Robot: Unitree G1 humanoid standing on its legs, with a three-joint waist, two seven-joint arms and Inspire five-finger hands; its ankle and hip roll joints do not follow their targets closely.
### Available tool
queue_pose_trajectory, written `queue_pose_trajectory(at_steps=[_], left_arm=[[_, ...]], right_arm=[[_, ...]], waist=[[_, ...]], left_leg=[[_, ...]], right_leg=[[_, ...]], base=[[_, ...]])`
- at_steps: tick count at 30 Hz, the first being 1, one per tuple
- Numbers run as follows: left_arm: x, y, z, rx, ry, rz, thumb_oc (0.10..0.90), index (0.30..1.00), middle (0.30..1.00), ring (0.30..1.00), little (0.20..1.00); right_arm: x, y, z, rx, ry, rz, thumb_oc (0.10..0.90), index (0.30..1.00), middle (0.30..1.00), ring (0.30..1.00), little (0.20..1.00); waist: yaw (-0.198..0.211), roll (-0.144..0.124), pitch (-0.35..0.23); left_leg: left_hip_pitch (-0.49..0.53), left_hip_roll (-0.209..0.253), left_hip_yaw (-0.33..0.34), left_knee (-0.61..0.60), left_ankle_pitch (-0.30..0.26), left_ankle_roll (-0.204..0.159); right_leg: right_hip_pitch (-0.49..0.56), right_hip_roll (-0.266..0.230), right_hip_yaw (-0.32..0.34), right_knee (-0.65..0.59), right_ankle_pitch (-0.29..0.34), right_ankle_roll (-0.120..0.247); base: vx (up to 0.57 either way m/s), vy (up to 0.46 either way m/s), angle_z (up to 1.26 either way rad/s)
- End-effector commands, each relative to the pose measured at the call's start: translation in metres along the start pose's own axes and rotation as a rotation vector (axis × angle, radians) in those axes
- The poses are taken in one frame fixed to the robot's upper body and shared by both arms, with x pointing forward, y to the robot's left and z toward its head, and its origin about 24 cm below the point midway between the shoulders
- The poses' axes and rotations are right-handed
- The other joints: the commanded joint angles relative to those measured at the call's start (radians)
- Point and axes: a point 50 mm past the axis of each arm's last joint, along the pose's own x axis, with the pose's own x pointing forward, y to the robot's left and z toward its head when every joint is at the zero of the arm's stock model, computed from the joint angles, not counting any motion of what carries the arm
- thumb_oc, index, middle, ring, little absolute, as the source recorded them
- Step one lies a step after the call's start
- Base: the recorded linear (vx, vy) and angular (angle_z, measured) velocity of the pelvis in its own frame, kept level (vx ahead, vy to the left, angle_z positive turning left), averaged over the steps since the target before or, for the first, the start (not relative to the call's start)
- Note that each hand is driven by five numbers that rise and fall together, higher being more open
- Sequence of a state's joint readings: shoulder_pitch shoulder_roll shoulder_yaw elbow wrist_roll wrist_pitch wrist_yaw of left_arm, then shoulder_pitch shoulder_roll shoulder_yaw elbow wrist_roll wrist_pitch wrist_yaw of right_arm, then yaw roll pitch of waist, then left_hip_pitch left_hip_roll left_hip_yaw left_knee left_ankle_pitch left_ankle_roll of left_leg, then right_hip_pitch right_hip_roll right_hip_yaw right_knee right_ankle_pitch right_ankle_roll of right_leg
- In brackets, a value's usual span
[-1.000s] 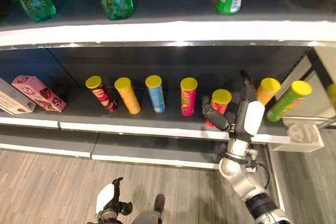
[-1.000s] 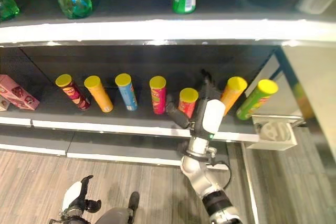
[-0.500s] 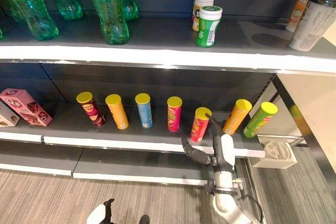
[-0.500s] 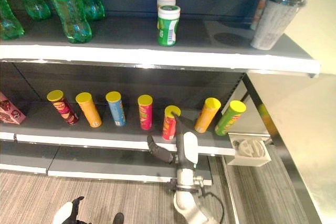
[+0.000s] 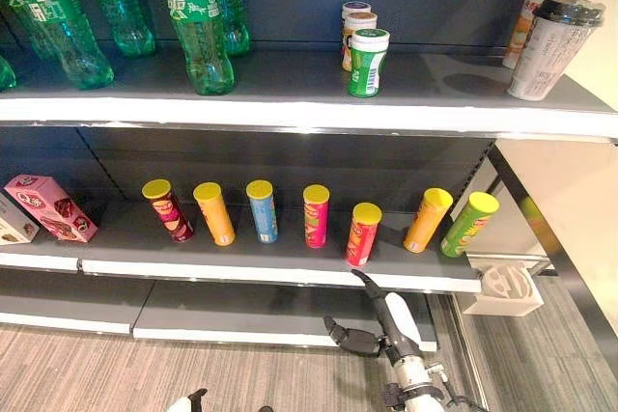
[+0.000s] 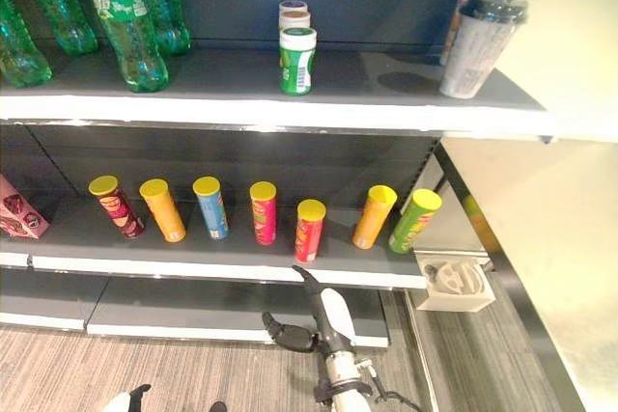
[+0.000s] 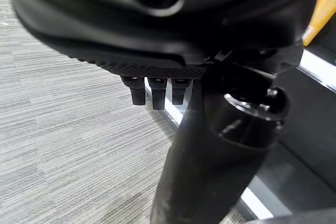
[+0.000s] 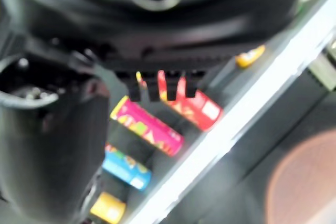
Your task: Put the goods on the table back onto the shelves and tidy them up.
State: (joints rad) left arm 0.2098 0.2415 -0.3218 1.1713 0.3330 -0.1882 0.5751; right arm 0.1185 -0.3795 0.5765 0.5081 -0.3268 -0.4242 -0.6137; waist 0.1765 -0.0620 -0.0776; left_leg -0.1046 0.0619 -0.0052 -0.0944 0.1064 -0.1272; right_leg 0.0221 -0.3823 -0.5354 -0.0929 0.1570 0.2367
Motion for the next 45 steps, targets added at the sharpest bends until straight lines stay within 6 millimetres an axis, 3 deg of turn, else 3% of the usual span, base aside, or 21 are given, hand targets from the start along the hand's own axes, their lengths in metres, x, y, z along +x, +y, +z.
queue_pose_trajectory(at_steps=[1,16,29,39,40,42,44,45], left_arm=[[0.003,-0.012,0.026,-0.002,-0.069,-0.031,0.8,0.9,0.9,0.9,0.9],[0.005,-0.011,0.033,0.051,-0.148,-0.071,0.8,0.9,0.9,0.9,0.9],[0.011,-0.003,0.045,0.014,-0.183,-0.033,0.8,0.9,0.9,0.9,0.9],[0.016,0.004,0.053,0.003,-0.213,0.001,0.8,0.9,0.9,0.9,0.9],[0.017,0.005,0.053,0.003,-0.211,0.005,0.8,0.9,0.9,0.9,0.9],[0.017,0.006,0.054,-0.002,-0.214,0.007,0.8,0.9,0.9,0.9,0.9],[0.018,0.008,0.054,-0.016,-0.207,0.012,0.8,0.9,0.9,0.9,0.9],[0.019,0.008,0.054,-0.019,-0.205,0.014,0.8,0.9,0.9,0.9,0.9]], right_arm=[[0.036,-0.016,0.036,0.044,-0.209,-0.073,0.8,0.9,0.9,0.9,0.9],[0.086,-0.029,0.057,-0.108,-0.3,-0.078,0.8,0.9,0.9,0.9,0.9],[0.102,-0.026,0.065,-0.177,-0.32,-0.042,0.8,0.9,0.9,0.9,0.9],[0.125,-0.045,0.073,-0.254,-0.333,-0.094,0.8,0.9,0.9,0.9,0.9],[0.128,-0.047,0.075,-0.261,-0.339,-0.096,0.8,0.9,0.9,0.9,0.9],[0.133,-0.052,0.076,-0.278,-0.334,-0.114,0.8,0.9,0.9,0.9,0.9],[0.138,-0.056,0.076,-0.289,-0.319,-0.133,0.8,0.9,0.9,0.9,0.9],[0.14,-0.058,0.075,-0.295,-0.307,-0.141,0.8,0.9,0.9,0.9,0.9]], waist=[[0.031,0.03,0.007],[0.064,0.037,0.033],[0.082,0.043,0.074],[0.093,0.061,0.112],[0.095,0.063,0.109],[0.097,0.066,0.118],[0.099,0.066,0.113],[0.1,0.066,0.119]], left_leg=[[0.017,0.002,-0.025,0.007,-0.09,0.012],[-0.03,0.02,-0.025,0.007,-0.075,0.002],[-0.081,0.019,-0.037,0.007,-0.059,0.001],[-0.143,0.015,-0.044,0.007,-0.039,0.002],[-0.138,0.023,-0.047,0.007,-0.06,-0.004],[-0.156,0.015,-0.044,0.007,-0.035,0.001],[-0.152,0.022,-0.046,0.007,-0.056,-0.004],[-0.163,0.015,-0.045,0.007,-0.033,0.002]], right_leg=[[0.034,0.006,0.002,0.006,0.012,0.004],[-0.013,0.027,0.007,0.006,-0.011,-0.002],[-0.062,0.024,0.017,0.006,-0.005,-0.001],[-0.129,0.02,0.034,0.006,0.01,0.002],[-0.125,0.027,0.048,0.006,-0.011,0.012],[-0.142,0.02,0.04,0.006,0.012,0.001],[-0.138,0.027,0.052,0.006,-0.007,0.011],[-0.148,0.02,0.041,0.006,0.014,0.0]], base=[[0.02,-0.062,0.11],[0.01,-0.017,0.01],[0.01,-0.002,0.02],[-0.01,-0.01,0.0],[-0.03,-0.017,0.01],[0.0,0.0,0.0],[0.03,-0.021,0.0],[-0.08,0.015,0.01]])
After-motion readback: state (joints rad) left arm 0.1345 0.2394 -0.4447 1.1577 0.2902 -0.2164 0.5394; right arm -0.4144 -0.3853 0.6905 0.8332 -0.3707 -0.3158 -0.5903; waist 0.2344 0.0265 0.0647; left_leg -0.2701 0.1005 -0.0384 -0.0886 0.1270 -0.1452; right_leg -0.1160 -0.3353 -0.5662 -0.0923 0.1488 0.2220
